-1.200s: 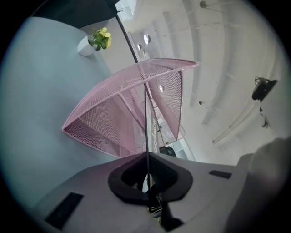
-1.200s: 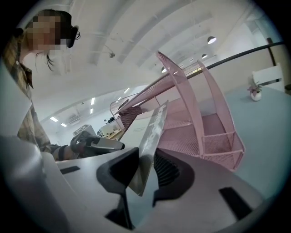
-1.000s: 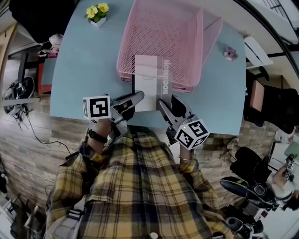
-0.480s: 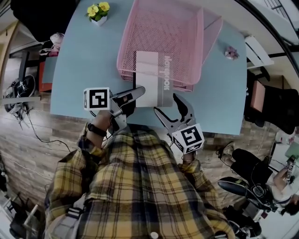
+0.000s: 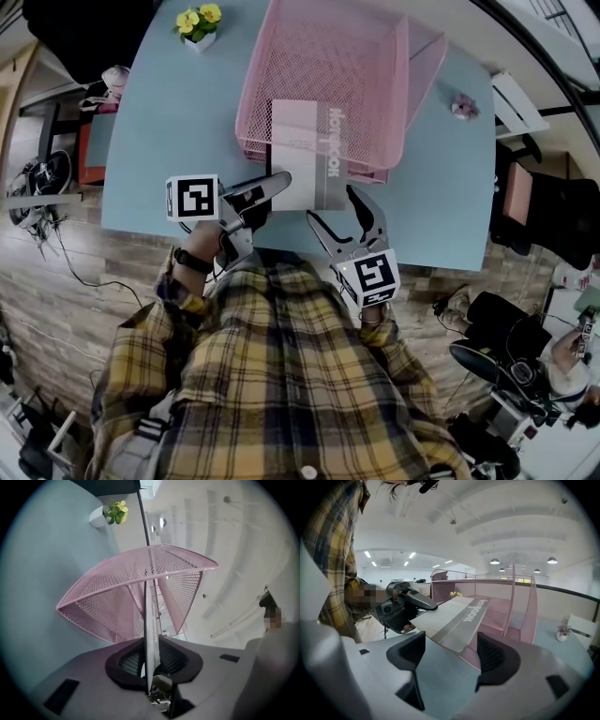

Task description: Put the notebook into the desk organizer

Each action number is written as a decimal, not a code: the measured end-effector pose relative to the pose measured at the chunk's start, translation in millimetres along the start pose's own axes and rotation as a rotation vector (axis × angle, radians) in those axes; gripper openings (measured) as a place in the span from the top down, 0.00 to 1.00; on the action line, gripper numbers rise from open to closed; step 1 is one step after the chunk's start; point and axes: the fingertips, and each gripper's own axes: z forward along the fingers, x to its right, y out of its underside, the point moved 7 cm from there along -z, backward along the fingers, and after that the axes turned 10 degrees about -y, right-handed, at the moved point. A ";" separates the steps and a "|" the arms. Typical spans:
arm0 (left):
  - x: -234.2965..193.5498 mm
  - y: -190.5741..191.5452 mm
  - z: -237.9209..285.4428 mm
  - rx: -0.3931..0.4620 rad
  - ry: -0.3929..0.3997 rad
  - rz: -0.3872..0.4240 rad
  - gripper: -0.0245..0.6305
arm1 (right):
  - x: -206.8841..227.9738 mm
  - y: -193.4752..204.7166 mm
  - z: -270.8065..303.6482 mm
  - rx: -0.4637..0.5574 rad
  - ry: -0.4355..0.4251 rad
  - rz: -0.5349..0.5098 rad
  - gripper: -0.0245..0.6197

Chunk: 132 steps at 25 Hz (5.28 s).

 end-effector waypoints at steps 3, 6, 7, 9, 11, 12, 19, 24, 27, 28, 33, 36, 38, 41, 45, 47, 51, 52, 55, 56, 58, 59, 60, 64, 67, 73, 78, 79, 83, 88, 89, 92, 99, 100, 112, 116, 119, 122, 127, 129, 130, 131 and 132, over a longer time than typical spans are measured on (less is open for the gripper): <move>2.5 3.8 -7.3 0.038 -0.009 -0.004 0.76 | -0.2 -1.7 -0.9 0.022 0.009 0.004 0.46; 0.4 3.1 -18.9 0.077 -0.069 0.080 0.72 | -1.1 -3.5 -1.0 0.033 0.015 0.006 0.46; 0.9 2.1 -22.1 0.088 -0.086 0.130 0.71 | -1.3 -4.3 -0.8 0.034 0.016 0.006 0.46; 4.7 2.0 -25.9 0.106 -0.096 0.220 0.69 | -1.5 -5.8 -0.9 0.040 0.017 0.005 0.46; 9.5 4.4 -28.3 0.125 -0.098 0.299 0.66 | -2.0 -6.9 -1.4 0.046 0.019 0.002 0.46; 11.1 6.1 -29.9 0.138 -0.105 0.337 0.66 | -2.3 -7.4 -1.5 0.048 0.020 0.000 0.46; 21.3 20.7 -42.5 0.202 -0.166 0.619 0.65 | -4.2 -8.5 -5.2 0.065 0.042 -0.006 0.46; 26.5 30.9 -49.9 0.213 -0.219 0.804 0.65 | -4.0 -9.5 -7.3 0.076 0.049 0.012 0.46; 26.2 39.0 -49.8 0.189 -0.281 0.939 0.65 | -3.9 -9.8 -7.8 0.080 0.052 0.026 0.46; 26.5 41.2 -49.3 0.187 -0.304 0.985 0.65 | -3.9 -9.9 -8.4 0.081 0.053 0.029 0.46; 28.1 45.9 -45.5 0.192 -0.365 1.132 0.70 | -3.4 -9.8 -9.4 0.086 0.052 0.042 0.46; 27.4 46.9 -43.8 0.182 -0.382 1.165 0.71 | -3.4 -9.9 -9.2 0.088 0.053 0.037 0.46; 27.6 46.9 -43.0 0.179 -0.407 1.189 0.71 | -3.6 -10.2 -8.9 0.086 0.055 0.032 0.47; 30.3 43.5 -42.1 0.196 -0.440 1.217 0.76 | -3.0 -12.5 -6.8 0.086 0.067 0.015 0.49; 33.5 34.8 -39.8 0.218 -0.469 1.236 0.78 | 2.9 -17.0 -1.4 0.085 0.087 0.004 0.52; 33.7 29.9 -37.3 0.222 -0.484 1.245 0.79 | 6.8 -19.4 1.9 0.083 0.097 -0.002 0.53; 33.3 22.7 -32.7 0.227 -0.504 1.245 0.79 | 12.2 -22.8 7.5 0.068 0.115 -0.022 0.53; 33.0 20.8 -31.5 0.226 -0.510 1.245 0.79 | 13.8 -23.6 9.1 0.063 0.119 -0.026 0.53; 32.3 17.5 -28.4 0.220 -0.532 1.261 0.79 | 16.5 -25.6 12.8 0.052 0.129 -0.048 0.53; 32.3 17.2 -27.5 0.220 -0.539 1.272 0.80 | 16.7 -25.9 13.6 0.049 0.132 -0.058 0.53; 32.3 15.5 -25.7 0.221 -0.552 1.287 0.80 | 18.0 -26.5 15.6 0.044 0.140 -0.066 0.53; 32.3 14.2 -24.6 0.222 -0.559 1.289 0.80 | 19.5 -27.1 16.8 0.043 0.146 -0.062 0.53; 32.3 12.7 -23.5 0.224 -0.565 1.287 0.80 | 21.2 -27.7 18.0 0.042 0.153 -0.057 0.54; 33.1 6.7 -18.4 0.234 -0.592 1.289 0.80 | 25.3 -32.0 23.6 0.028 0.180 -0.080 0.55; 32.8 2.7 -15.9 0.238 -0.614 1.303 0.80 | 27.3 -34.6 27.4 0.018 0.195 -0.097 0.55; 35.0 -5.3 -10.7 0.235 -0.662 1.328 0.81 | 32.8 -37.7 32.5 0.003 0.218 -0.100 0.55; 34.6 -8.8 -8.3 0.249 -0.689 1.330 0.81 | 33.1 -36.4 37.0 -0.027 0.239 -0.104 0.55; 34.3 -8.9 -7.9 0.250 -0.690 1.328 0.81 | 33.1 -35.6 37.6 -0.034 0.242 -0.107 0.55; 34.3 -11.0 -7.4 0.255 -0.696 1.329 0.82 | 34.1 -36.3 38.9 -0.029 0.247 -0.100 0.56; 35.4 -12.0 -7.2 0.269 -0.710 1.331 0.82 | 35.1 -37.2 37.2 -0.013 0.245 -0.075 0.57; 35.2 -12.0 -7.9 0.274 -0.717 1.331 0.82 | 34.3 -37.1 37.2 -0.014 0.248 -0.075 0.57; 34.8 -14.0 -8.7 0.286 -0.732 1.331 0.85 | 33.6 -37.2 36.9 -0.016 0.257 -0.080 0.61; 33.6 -14.0 -8.8 0.288 -0.737 1.327 0.85 | 34.4 -36.5 36.2 -0.017 0.257 -0.080 0.61; 34.0 -13.8 -8.7 0.288 -0.736 1.328 0.85 | 34.8 -36.8 35.8 -0.017 0.257 -0.080 0.61; 37.0 -6.3 -16.5 0.310 -0.739 1.325 0.85 | 31.9 -34.7 27.1 -0.031 0.280 -0.098 0.71; 43.7 -0.9 -18.7 0.329 -0.731 1.324 0.85 | 28.6 -37.9 18.7 -0.010 0.278 -0.101 0.71; 48.1 3.3 -23.4 0.334 -0.735 1.333 0.85 | 24.9 -40.4 12.3 0.010 0.279 -0.102 0.71; 52.8 9.3 -28.6 0.358 -0.724 1.333 0.85 | 20.5 -42.1 4.8 0.030 0.279 -0.095 0.71; 62.3 22.8 -39.4 0.393 -0.685 1.305 0.85 | 10.9 -46.7 -10.3 0.080 0.261 -0.057 0.71; 65.2 30.3 -44.4 0.399 -0.662 1.288 0.85 | 5.2 -46.6 -17.0 0.105 0.232 -0.026 0.71; 66.2 34.3 -46.7 0.400 -0.647 1.275 0.85 | 2.3 -46.0 -20.3 0.119 0.215 -0.006 0.71; 67.1 38.3 -48.9 0.400 -0.630 1.261 0.85 | -0.6 -45.4 -23.7 0.134 0.197 0.014 0.71; 68.0 42.1 -51.0 0.397 -0.611 1.246 0.85 | -3.4 -44.9 -27.2 0.151 0.180 0.036 0.71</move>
